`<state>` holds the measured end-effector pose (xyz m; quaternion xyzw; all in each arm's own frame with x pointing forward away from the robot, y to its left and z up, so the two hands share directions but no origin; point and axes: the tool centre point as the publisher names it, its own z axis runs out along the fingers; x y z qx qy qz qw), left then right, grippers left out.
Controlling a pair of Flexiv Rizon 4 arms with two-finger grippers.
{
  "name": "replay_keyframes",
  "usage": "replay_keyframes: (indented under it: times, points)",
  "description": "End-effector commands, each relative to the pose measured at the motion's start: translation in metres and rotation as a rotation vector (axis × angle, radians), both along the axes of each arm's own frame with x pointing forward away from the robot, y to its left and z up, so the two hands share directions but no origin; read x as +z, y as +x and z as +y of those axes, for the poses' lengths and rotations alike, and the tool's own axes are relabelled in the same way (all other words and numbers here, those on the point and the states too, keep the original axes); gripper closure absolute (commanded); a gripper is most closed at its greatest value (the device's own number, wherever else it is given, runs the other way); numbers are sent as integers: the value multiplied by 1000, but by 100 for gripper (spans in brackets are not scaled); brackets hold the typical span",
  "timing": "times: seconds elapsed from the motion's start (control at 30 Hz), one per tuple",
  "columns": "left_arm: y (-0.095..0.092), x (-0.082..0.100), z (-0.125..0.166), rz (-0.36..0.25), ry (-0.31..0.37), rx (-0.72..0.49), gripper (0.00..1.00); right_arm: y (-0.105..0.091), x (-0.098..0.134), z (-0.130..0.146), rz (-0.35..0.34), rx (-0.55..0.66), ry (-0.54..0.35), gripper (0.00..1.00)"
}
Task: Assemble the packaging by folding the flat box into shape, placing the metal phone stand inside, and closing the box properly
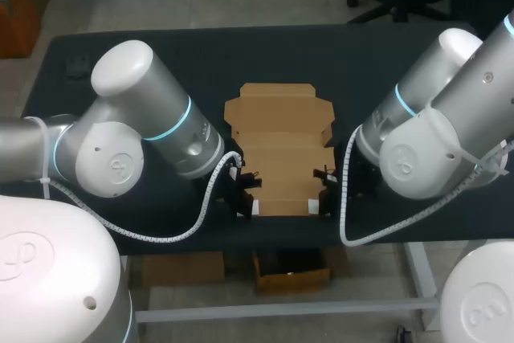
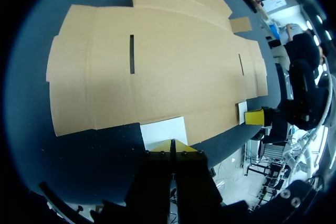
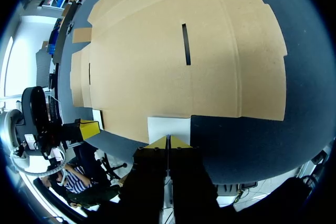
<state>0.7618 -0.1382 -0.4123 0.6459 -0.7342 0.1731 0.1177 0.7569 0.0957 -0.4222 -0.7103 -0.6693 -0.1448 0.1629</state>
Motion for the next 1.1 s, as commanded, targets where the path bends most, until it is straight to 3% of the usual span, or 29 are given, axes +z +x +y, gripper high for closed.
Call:
replay_keyframes:
  times: [0.03,0.33,0.7,1.1]
  points:
    - [-4,-6,-5,-29,22,20,100,-2,-7,2,-13,-5,-11,100]
    - [-6,-9,-3,-36,46,36,100,-1,-11,2,-2,-6,-17,100]
    - [-10,21,9,-43,0,23,100,-1,28,-18,-71,36,100,100]
    - [-2,43,31,-25,-34,34,100,9,44,-45,-83,67,222,100]
